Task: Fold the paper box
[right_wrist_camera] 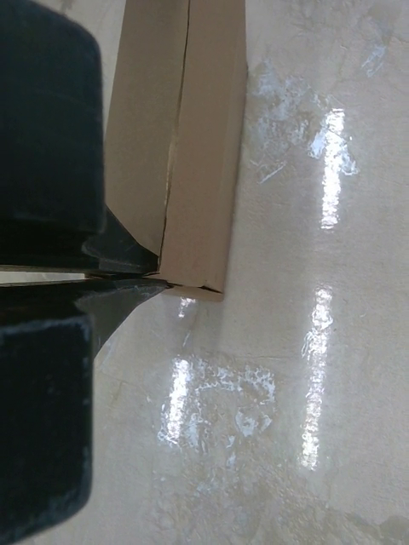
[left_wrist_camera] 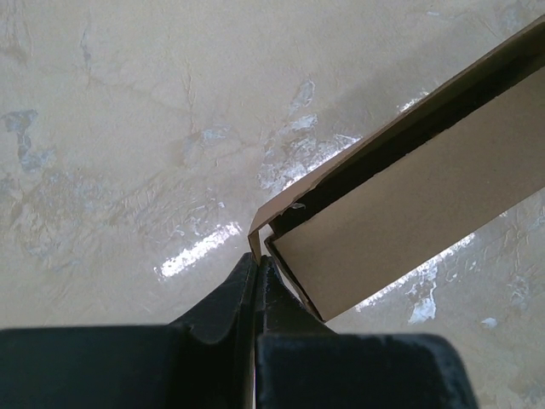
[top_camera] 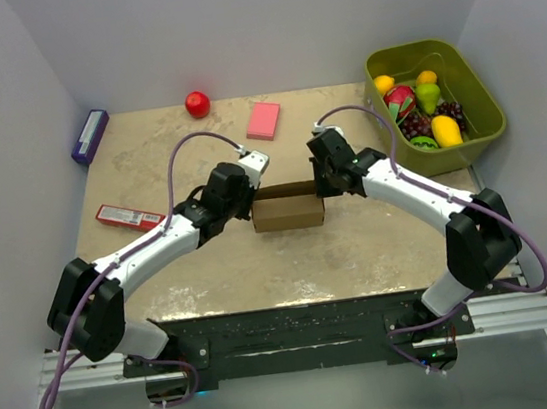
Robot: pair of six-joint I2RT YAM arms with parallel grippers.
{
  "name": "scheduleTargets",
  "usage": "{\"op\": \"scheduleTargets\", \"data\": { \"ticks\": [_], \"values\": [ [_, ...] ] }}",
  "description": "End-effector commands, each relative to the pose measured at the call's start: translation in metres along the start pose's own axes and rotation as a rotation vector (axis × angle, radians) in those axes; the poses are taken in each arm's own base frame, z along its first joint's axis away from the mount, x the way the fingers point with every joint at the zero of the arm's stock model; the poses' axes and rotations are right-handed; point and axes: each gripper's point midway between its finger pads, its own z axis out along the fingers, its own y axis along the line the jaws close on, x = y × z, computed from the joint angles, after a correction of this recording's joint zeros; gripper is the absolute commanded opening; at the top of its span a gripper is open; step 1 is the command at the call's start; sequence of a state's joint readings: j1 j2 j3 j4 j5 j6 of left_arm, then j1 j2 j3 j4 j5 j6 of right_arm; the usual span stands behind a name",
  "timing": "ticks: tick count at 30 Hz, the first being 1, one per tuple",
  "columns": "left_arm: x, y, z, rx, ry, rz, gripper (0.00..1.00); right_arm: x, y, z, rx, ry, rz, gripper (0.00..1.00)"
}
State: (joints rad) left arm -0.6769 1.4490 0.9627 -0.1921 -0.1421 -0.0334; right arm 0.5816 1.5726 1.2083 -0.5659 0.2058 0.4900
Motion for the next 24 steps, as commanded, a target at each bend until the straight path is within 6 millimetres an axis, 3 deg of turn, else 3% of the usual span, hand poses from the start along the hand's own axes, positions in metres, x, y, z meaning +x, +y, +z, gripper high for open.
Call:
{"op": "scheduleTargets", "data": {
  "ticks": [1,11,21,24],
  "values": [
    [0.004,-0.023,-0.004,0.089,0.029,0.003,0.00,-0.001,0.018,-0.001,-0.078,-0.033,0.028,0.00],
    [0.006,-0.026,-0.001,0.103,0.045,-0.004,0.00,0.032,0.004,0.010,-0.022,-0.022,-0.005,0.00],
    [0.000,-0.029,-0.002,0.121,0.040,-0.029,0.00,0.050,-0.005,-0.006,0.065,-0.093,-0.068,0.00],
    [-0.001,-0.028,-0.003,0.120,0.039,-0.024,0.00,0.046,-0.005,-0.012,0.066,-0.105,-0.060,0.12]
  ]
}}
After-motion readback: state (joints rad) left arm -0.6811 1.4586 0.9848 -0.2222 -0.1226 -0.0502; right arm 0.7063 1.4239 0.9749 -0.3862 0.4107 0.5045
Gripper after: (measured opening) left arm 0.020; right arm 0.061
